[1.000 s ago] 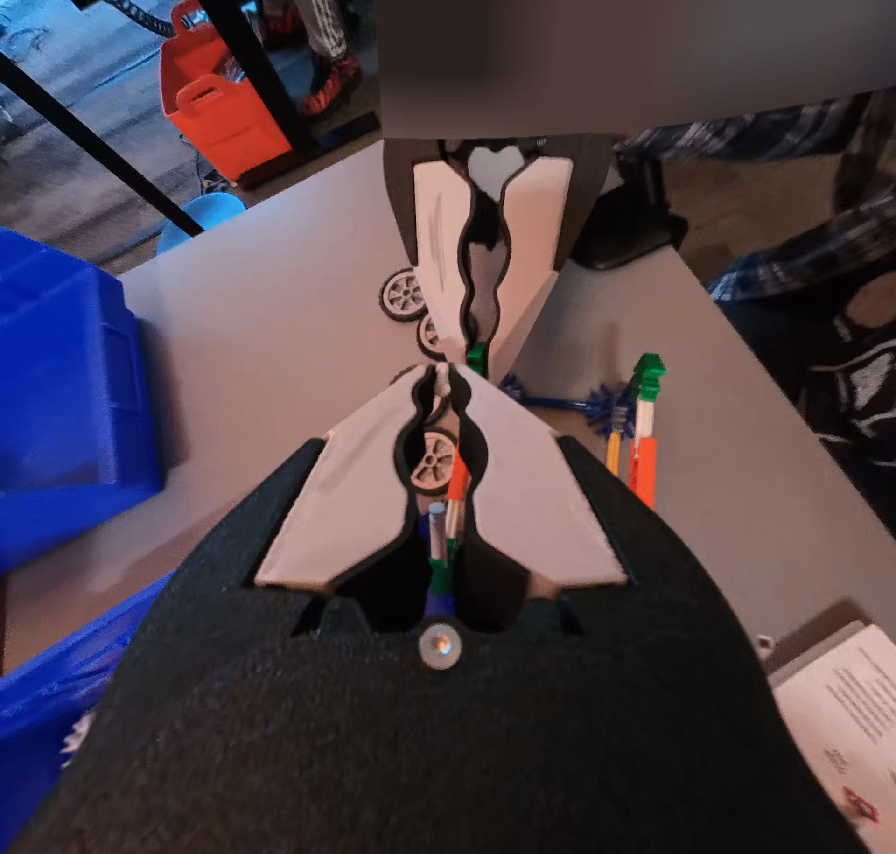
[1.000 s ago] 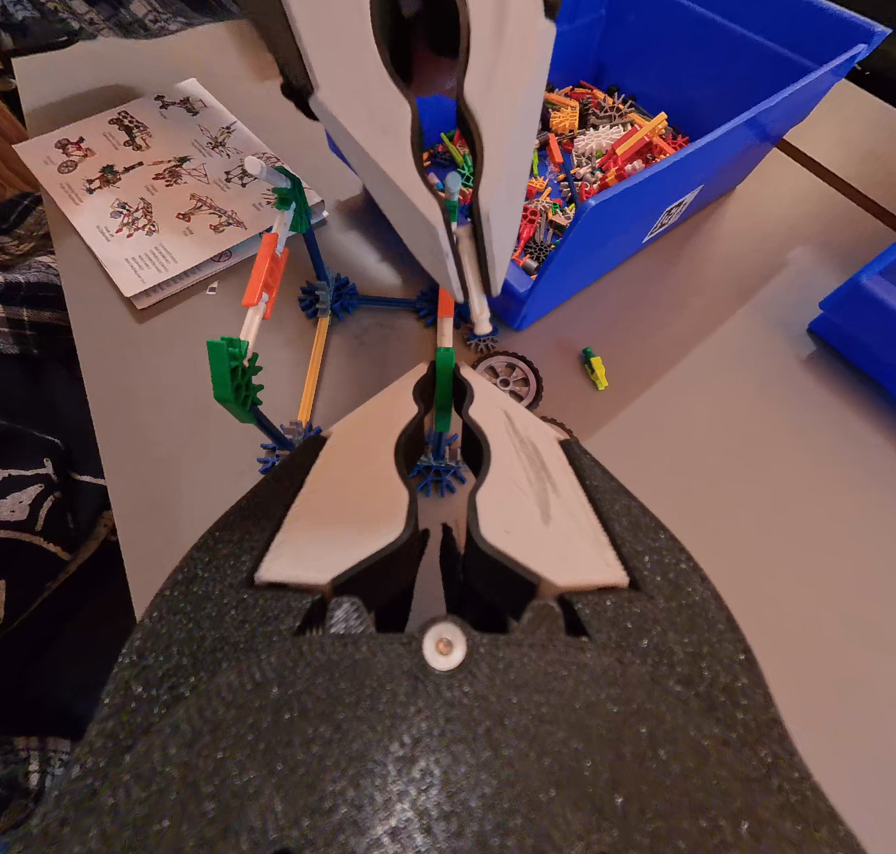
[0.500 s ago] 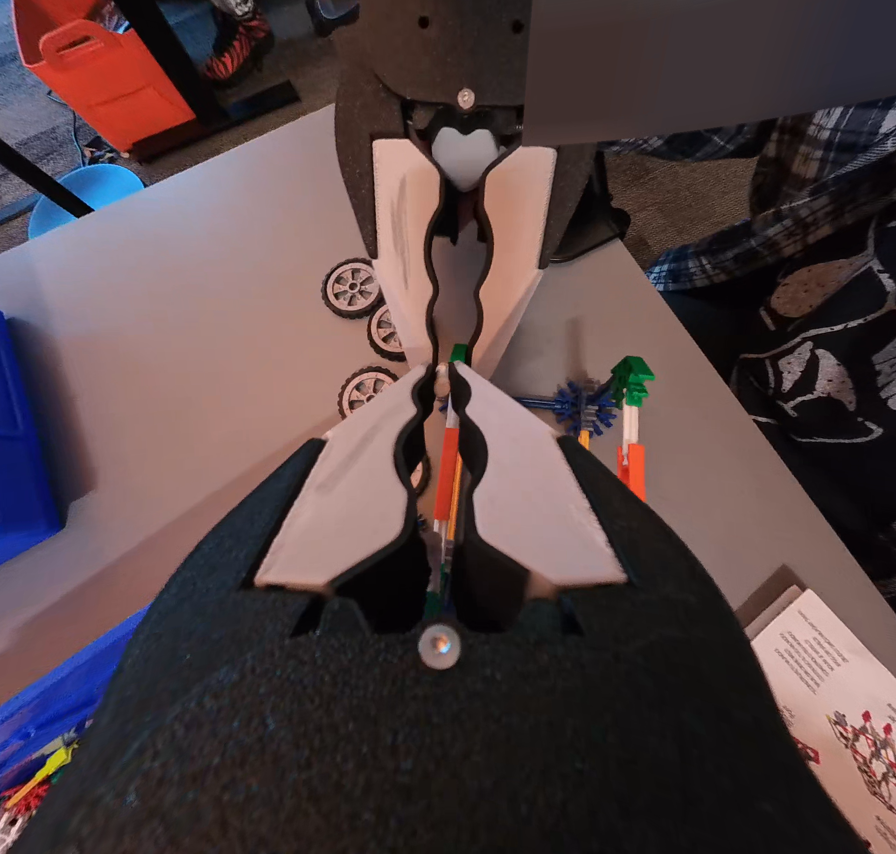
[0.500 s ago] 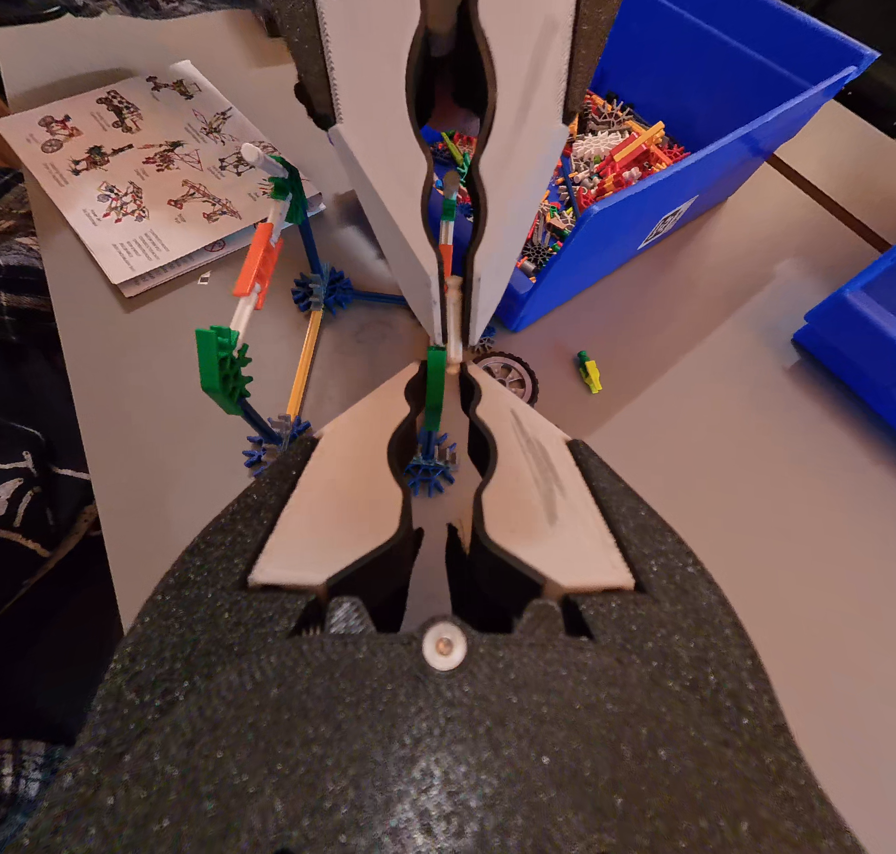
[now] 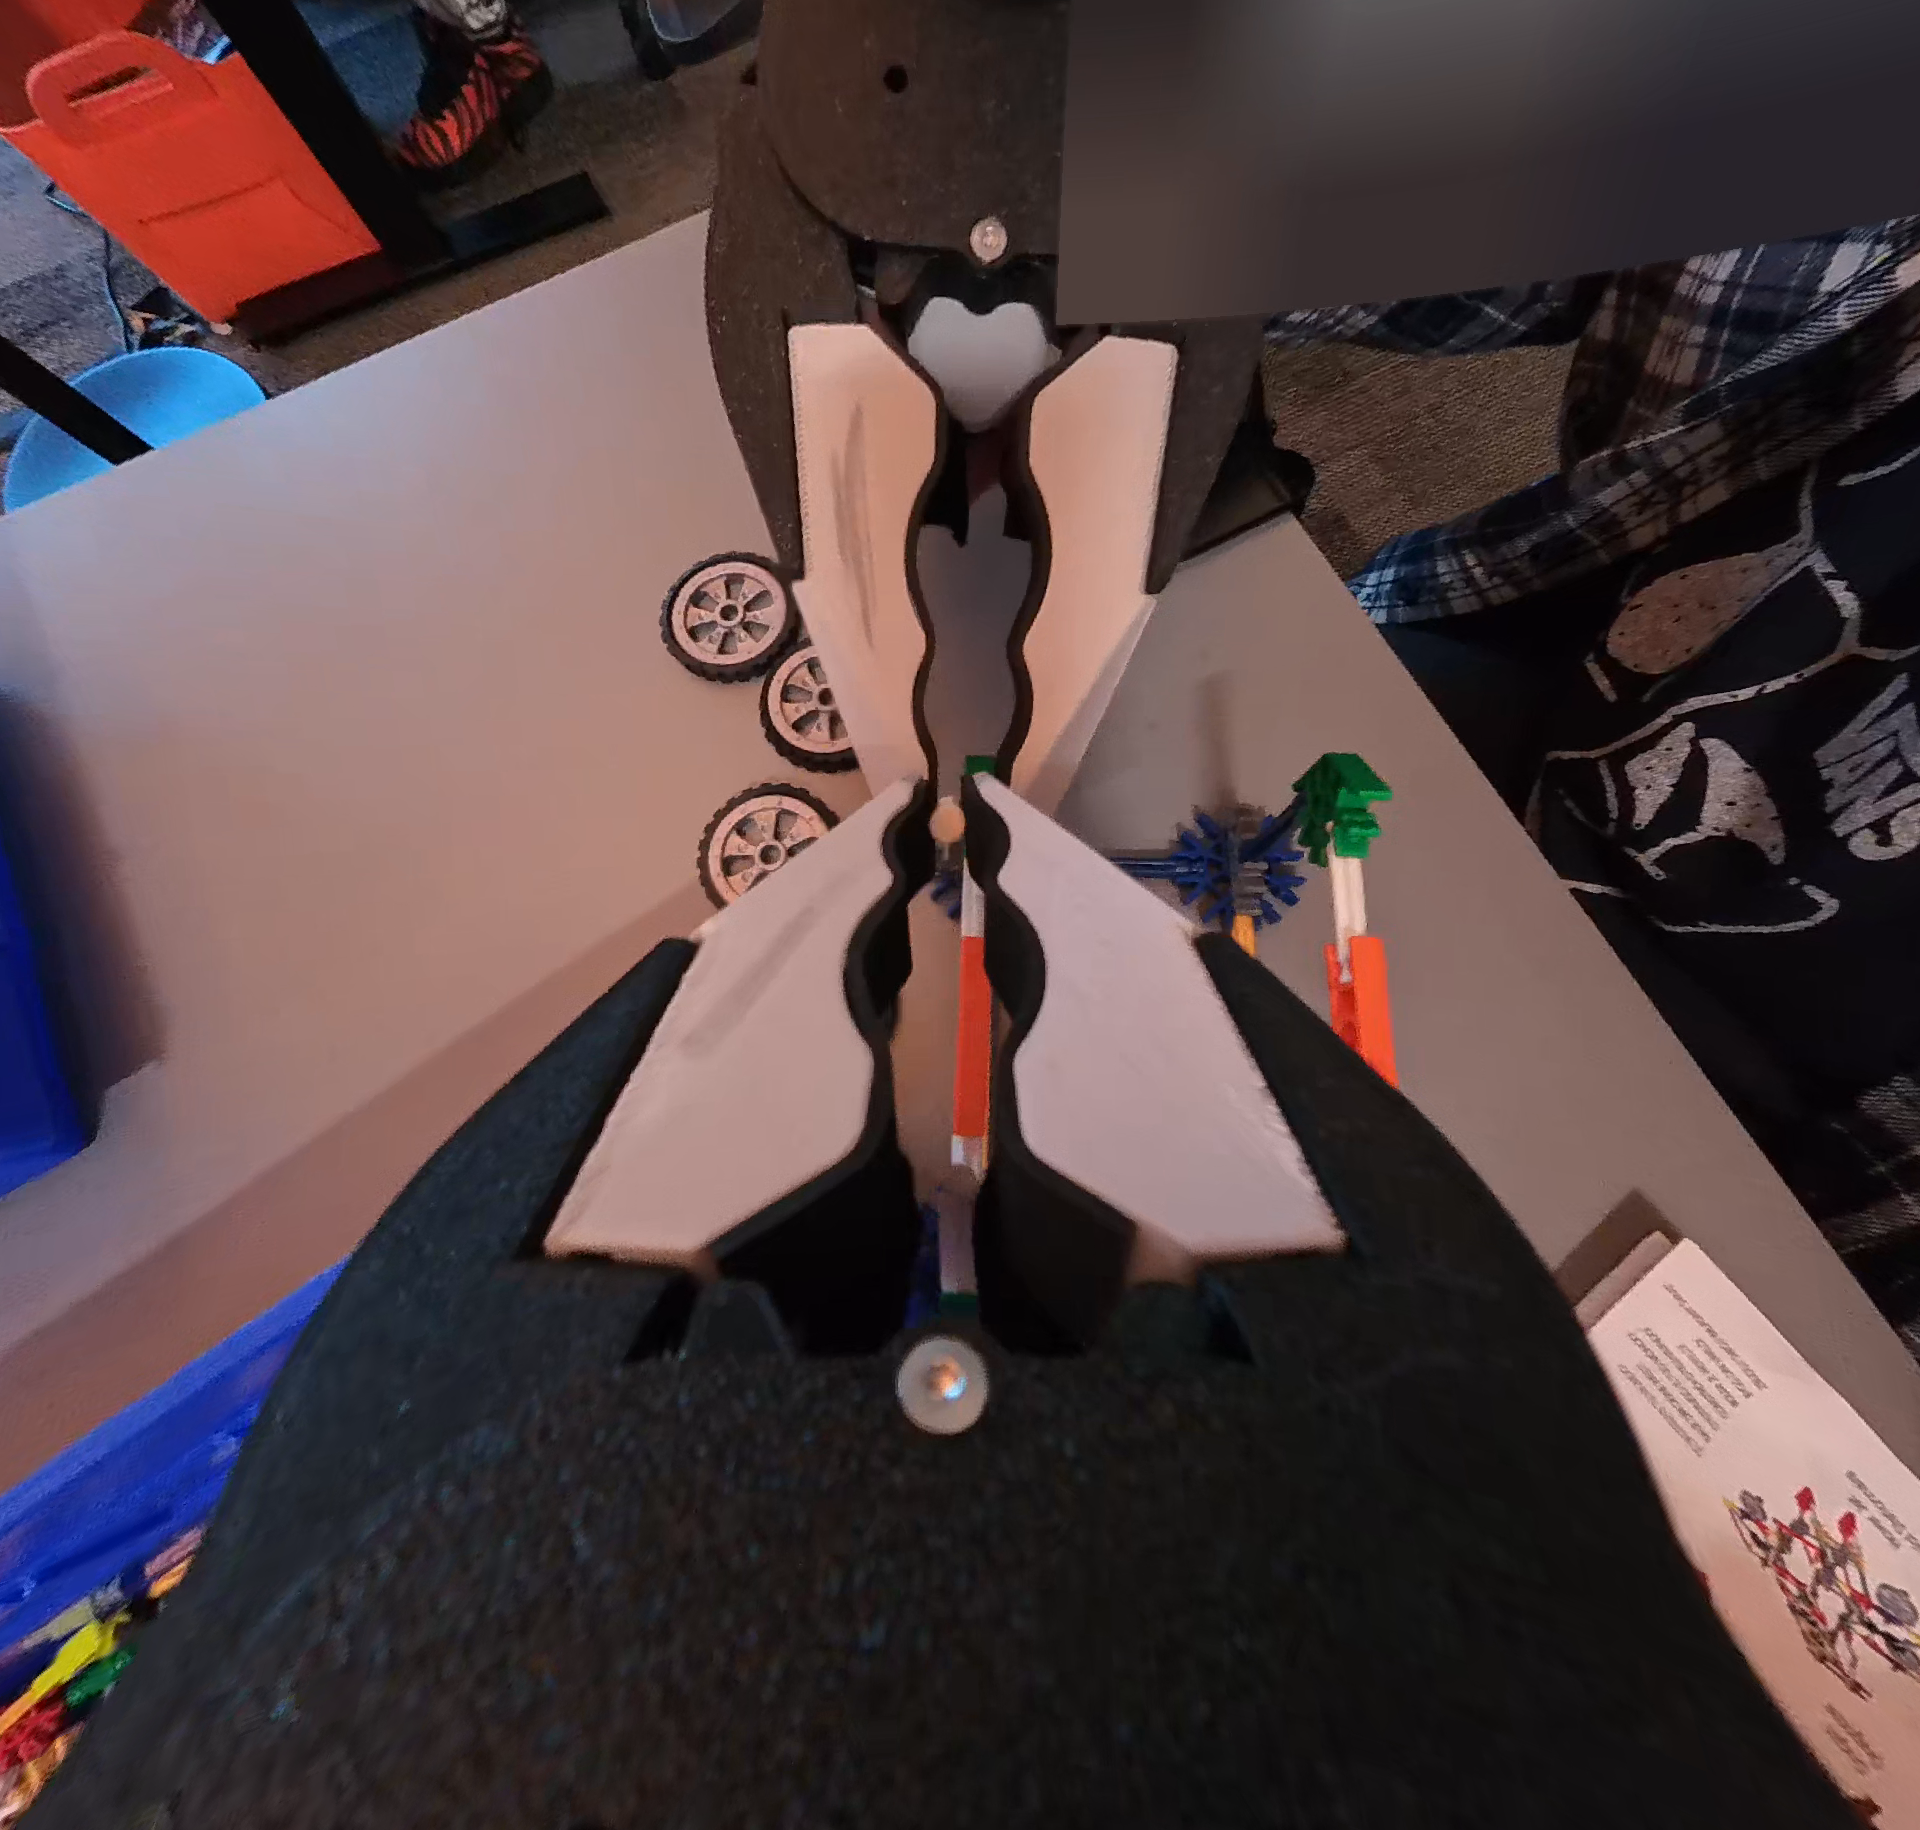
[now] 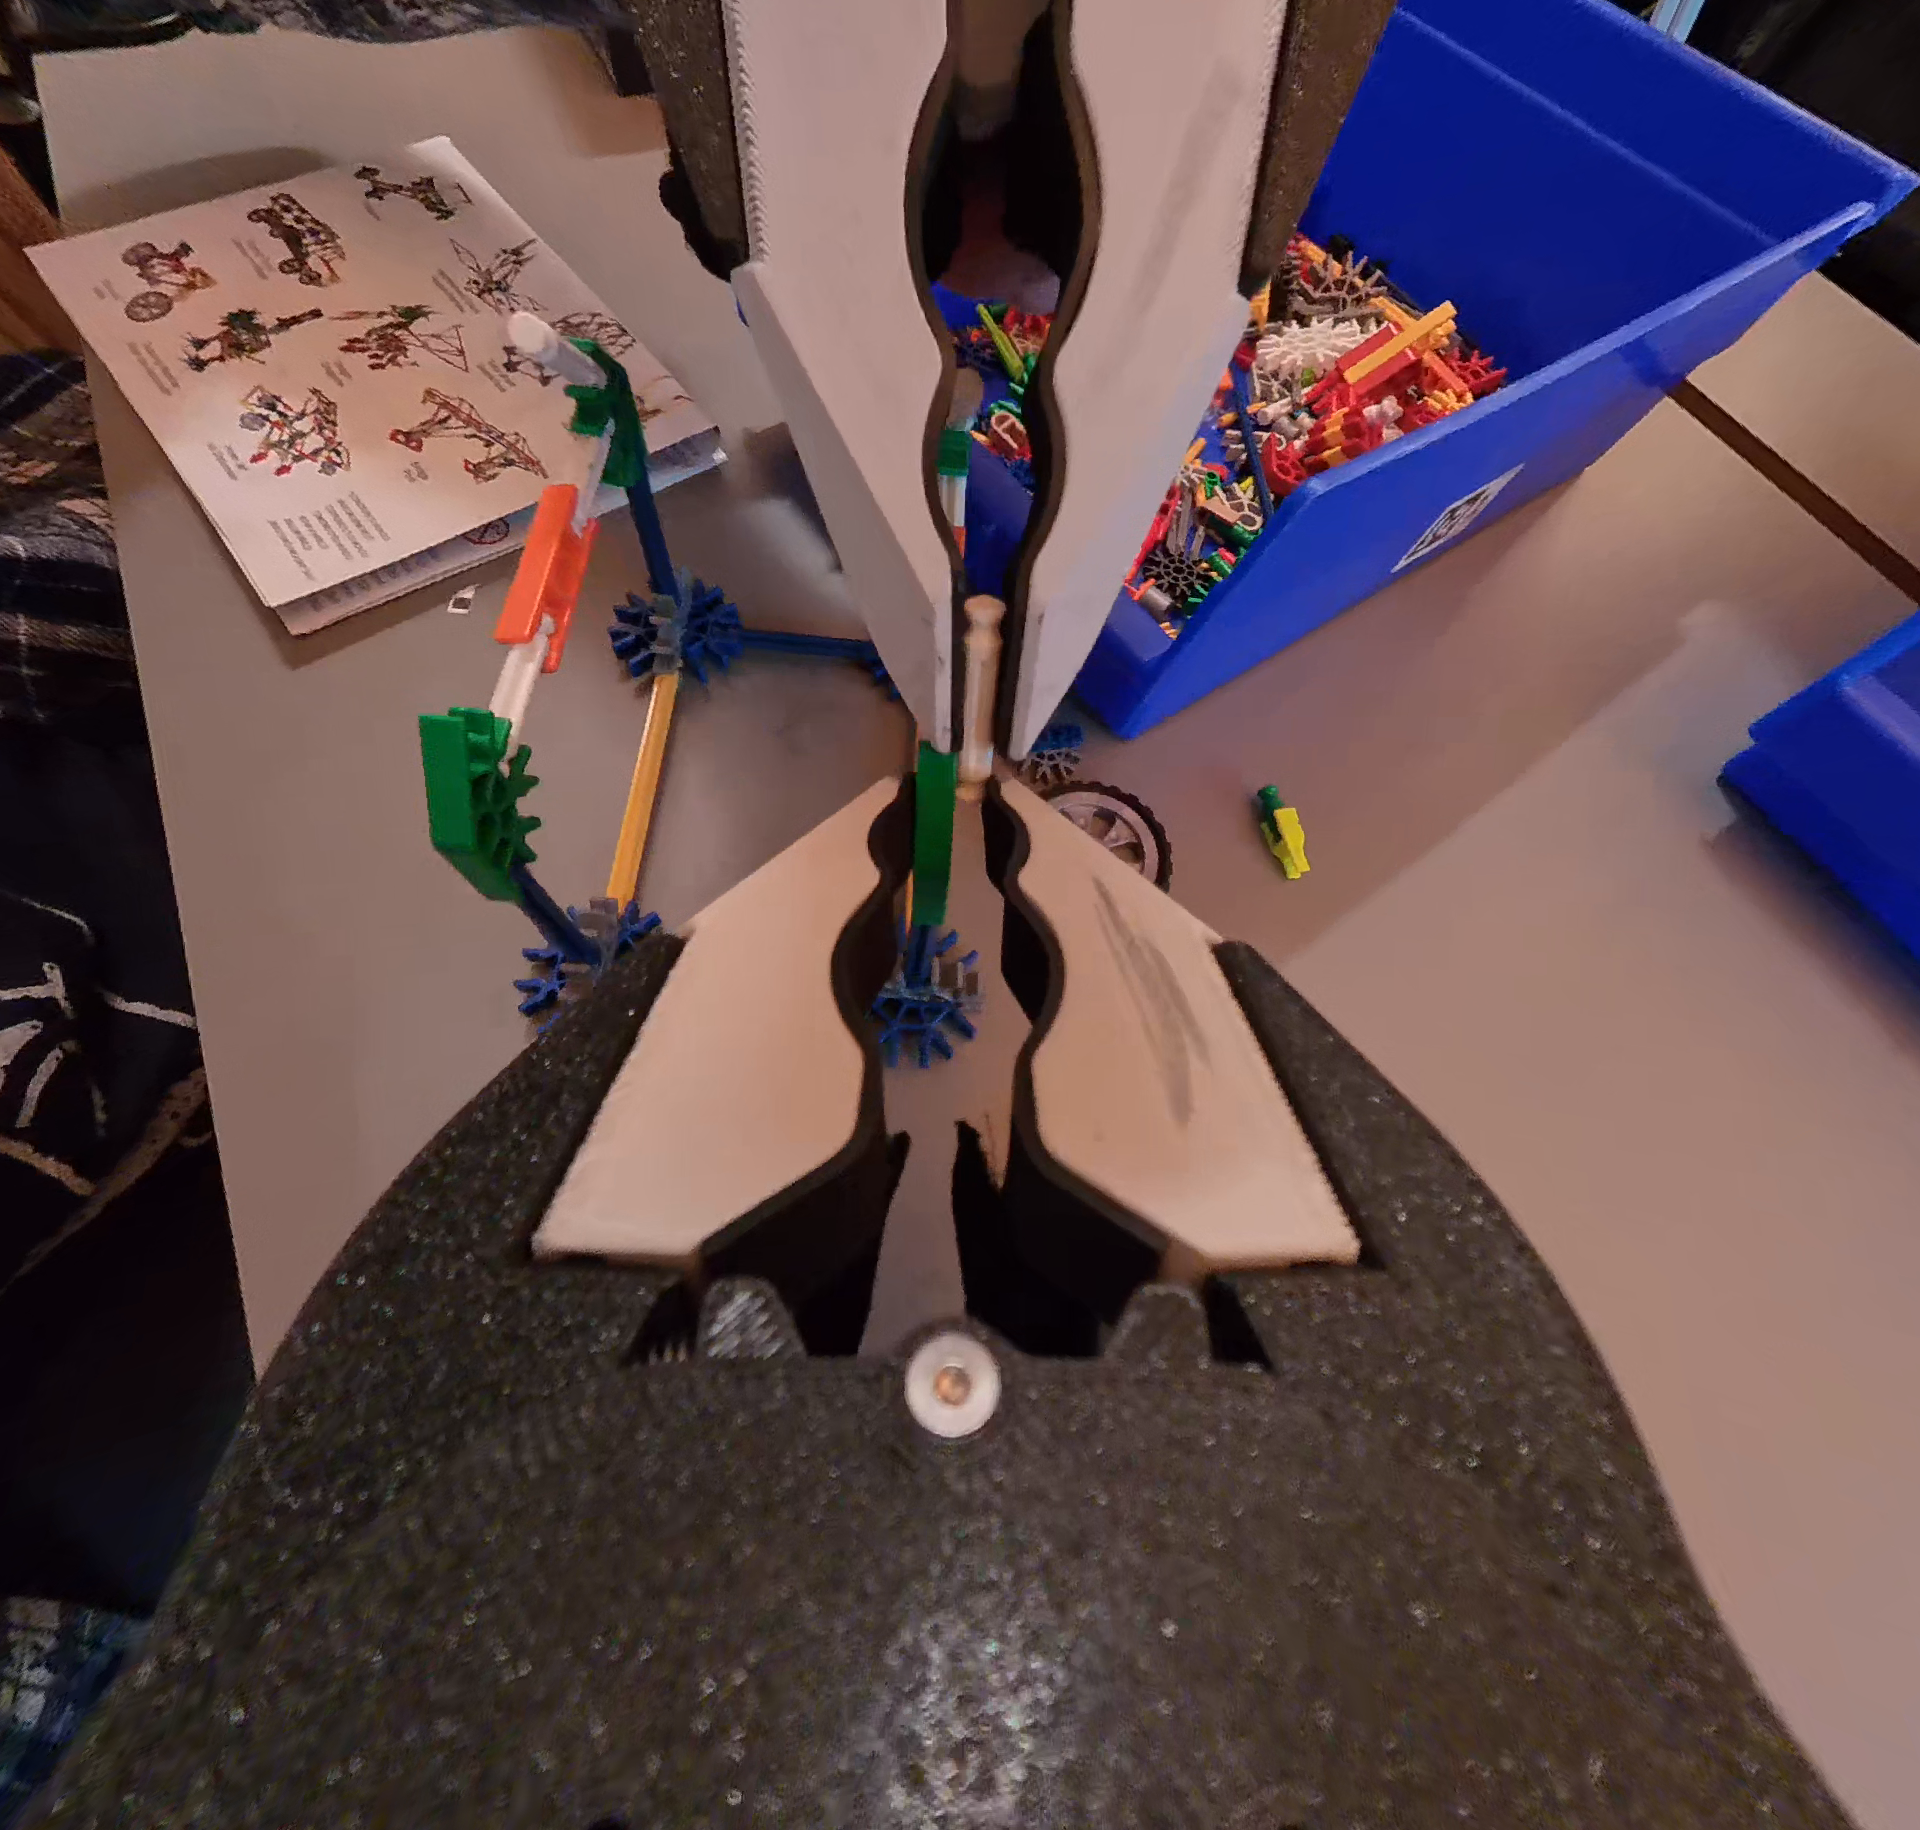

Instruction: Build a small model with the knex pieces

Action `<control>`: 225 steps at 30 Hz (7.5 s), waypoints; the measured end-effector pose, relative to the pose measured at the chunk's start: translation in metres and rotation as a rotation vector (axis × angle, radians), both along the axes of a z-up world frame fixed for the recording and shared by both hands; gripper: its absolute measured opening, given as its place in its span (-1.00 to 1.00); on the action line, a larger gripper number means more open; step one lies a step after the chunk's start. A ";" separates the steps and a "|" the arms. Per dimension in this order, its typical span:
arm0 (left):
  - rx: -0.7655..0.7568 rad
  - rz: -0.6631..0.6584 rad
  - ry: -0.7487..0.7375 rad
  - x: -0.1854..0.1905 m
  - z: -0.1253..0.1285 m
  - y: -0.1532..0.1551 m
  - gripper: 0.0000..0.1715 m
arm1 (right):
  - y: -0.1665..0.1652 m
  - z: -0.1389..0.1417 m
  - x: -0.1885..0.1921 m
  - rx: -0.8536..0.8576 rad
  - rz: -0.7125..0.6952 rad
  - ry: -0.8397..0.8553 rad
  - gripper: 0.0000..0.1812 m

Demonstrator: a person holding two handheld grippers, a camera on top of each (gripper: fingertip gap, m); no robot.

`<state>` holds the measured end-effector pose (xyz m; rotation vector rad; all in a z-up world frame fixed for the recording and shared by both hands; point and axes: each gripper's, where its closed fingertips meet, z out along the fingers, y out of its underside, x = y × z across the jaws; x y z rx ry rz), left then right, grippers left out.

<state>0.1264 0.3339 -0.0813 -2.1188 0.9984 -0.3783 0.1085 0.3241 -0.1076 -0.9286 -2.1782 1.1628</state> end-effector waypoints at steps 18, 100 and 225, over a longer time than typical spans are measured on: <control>0.001 -0.007 -0.003 0.000 -0.003 -0.008 -0.90 | -0.003 0.000 0.001 0.016 0.022 0.001 -0.92; -0.596 0.419 0.798 -0.302 -0.044 -0.099 -0.68 | 0.010 -0.004 -0.001 -0.029 -0.021 -0.049 -0.83; 0.234 0.141 -0.060 -0.012 0.066 -0.026 -0.96 | -0.018 0.093 0.004 -0.265 -0.107 0.165 -0.76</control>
